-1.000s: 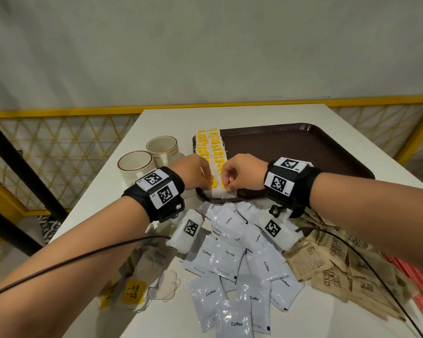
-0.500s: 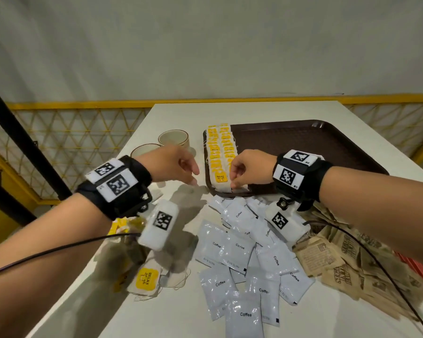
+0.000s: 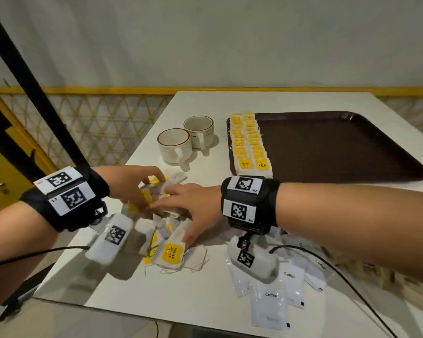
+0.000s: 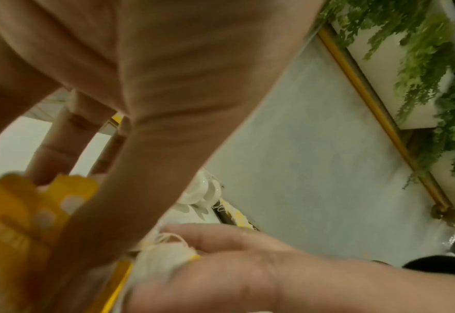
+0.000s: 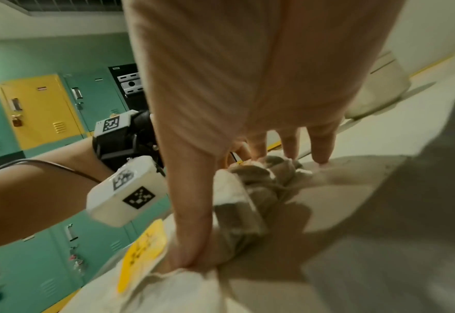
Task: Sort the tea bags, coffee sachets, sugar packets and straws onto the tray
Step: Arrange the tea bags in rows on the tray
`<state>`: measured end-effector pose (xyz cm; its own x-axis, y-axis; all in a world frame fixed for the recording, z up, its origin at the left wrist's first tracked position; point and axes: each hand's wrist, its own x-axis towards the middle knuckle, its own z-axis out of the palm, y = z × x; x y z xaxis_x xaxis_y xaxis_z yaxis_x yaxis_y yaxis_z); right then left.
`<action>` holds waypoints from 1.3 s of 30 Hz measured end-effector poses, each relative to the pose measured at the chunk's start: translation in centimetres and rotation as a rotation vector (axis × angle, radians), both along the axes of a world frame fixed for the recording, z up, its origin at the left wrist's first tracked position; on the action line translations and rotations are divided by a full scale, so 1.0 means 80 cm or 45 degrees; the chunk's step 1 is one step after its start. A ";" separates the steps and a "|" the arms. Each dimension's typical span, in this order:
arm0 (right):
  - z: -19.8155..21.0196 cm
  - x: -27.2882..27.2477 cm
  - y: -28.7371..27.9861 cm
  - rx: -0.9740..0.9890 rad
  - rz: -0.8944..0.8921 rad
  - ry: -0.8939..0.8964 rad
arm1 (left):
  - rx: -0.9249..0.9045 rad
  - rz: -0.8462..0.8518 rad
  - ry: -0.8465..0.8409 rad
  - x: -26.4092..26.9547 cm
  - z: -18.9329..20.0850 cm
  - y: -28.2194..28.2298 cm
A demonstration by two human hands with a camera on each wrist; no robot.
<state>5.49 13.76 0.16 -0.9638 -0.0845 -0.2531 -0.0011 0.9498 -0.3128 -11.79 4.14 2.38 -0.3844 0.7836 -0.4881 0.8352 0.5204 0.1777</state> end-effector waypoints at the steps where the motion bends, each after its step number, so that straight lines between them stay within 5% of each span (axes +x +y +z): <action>1: 0.000 -0.003 -0.001 0.033 0.007 -0.001 | 0.017 0.018 -0.028 -0.001 -0.004 0.001; 6: 0.006 -0.008 0.004 0.080 -0.055 0.002 | 0.107 -0.006 0.063 0.002 -0.009 0.008; 18: 0.021 0.000 0.025 -0.006 -0.160 0.278 | 0.570 0.183 -0.184 0.004 0.032 0.015; 24: 0.053 0.069 0.071 -0.669 -0.604 0.502 | 1.025 0.281 -0.697 0.059 0.056 0.044; 30: 0.048 0.163 0.110 -1.569 -0.947 0.706 | 1.157 0.315 -1.225 0.154 0.041 0.104; 34: 0.034 0.199 0.127 -1.699 -1.079 0.815 | 1.126 0.376 -1.533 0.210 0.027 0.134; 39: 0.009 0.216 0.132 -1.830 -1.162 0.860 | 1.176 0.365 -1.598 0.230 0.005 0.145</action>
<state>22.78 24.35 0.90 -0.7226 0.6886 -0.0610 -0.1541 -0.2465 -0.9568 6.65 15.75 2.80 -0.3013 0.9535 -0.0127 -0.1836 -0.0449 0.9820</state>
